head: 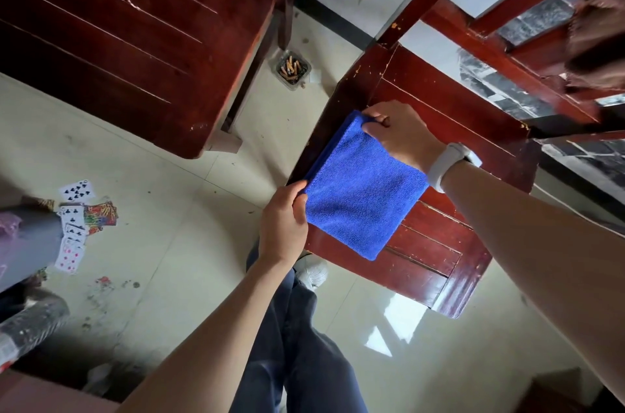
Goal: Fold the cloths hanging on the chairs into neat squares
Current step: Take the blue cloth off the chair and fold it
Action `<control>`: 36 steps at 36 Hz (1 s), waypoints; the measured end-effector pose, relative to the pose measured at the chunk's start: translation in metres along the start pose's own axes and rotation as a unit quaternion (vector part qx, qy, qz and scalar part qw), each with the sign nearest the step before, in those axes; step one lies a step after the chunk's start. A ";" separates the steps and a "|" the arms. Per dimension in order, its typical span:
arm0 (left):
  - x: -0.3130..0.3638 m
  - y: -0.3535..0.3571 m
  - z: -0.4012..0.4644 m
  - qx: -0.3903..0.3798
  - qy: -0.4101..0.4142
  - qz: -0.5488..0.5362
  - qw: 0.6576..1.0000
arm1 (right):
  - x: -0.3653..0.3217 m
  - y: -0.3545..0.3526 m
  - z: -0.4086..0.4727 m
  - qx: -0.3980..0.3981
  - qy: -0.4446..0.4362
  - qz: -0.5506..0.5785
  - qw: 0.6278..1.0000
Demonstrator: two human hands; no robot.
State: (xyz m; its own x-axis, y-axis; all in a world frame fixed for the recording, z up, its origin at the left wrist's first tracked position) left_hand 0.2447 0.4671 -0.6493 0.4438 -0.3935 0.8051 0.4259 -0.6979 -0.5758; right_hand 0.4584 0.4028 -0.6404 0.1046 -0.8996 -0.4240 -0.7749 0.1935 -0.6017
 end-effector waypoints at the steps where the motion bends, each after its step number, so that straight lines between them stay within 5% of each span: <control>1: 0.000 0.001 0.001 0.001 0.000 0.001 1.000 | 0.000 0.000 0.001 0.003 -0.003 -0.016 1.000; 10: 0.001 0.001 0.013 0.027 -0.032 0.068 0.997 | -0.009 -0.002 0.001 0.054 0.010 0.013 0.998; 14: -0.007 0.002 0.014 -0.016 -0.048 0.100 0.994 | -0.003 -0.003 -0.002 0.137 0.003 -0.007 0.991; 20: 0.018 -0.001 0.016 -0.033 0.109 0.233 0.966 | 0.011 0.003 -0.057 0.319 -0.094 -0.090 0.939; 25: 0.035 0.048 0.021 -0.159 0.295 0.246 0.909 | 0.057 0.050 -0.071 0.282 -0.063 -0.236 0.928; 36: 0.020 0.073 0.054 -0.212 0.314 0.331 0.864 | 0.080 0.059 -0.051 0.271 0.004 -0.228 0.935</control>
State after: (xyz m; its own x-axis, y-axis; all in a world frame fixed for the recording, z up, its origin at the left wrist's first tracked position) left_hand 0.3273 0.4404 -0.6828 -0.0921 -0.9448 0.3144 -0.1434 -0.2998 -0.9432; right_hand 0.3892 0.3220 -0.6749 0.3406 -0.9395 -0.0360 -0.2216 -0.0430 -0.9742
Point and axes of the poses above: each hand's wrist, its own z-axis towards the middle knuckle, its own y-axis out of the palm, x = y × z, the point moved 6 cm from there along z, towards the middle knuckle, and after that the axes turned 14 degrees about y, right-handed, at the moved point
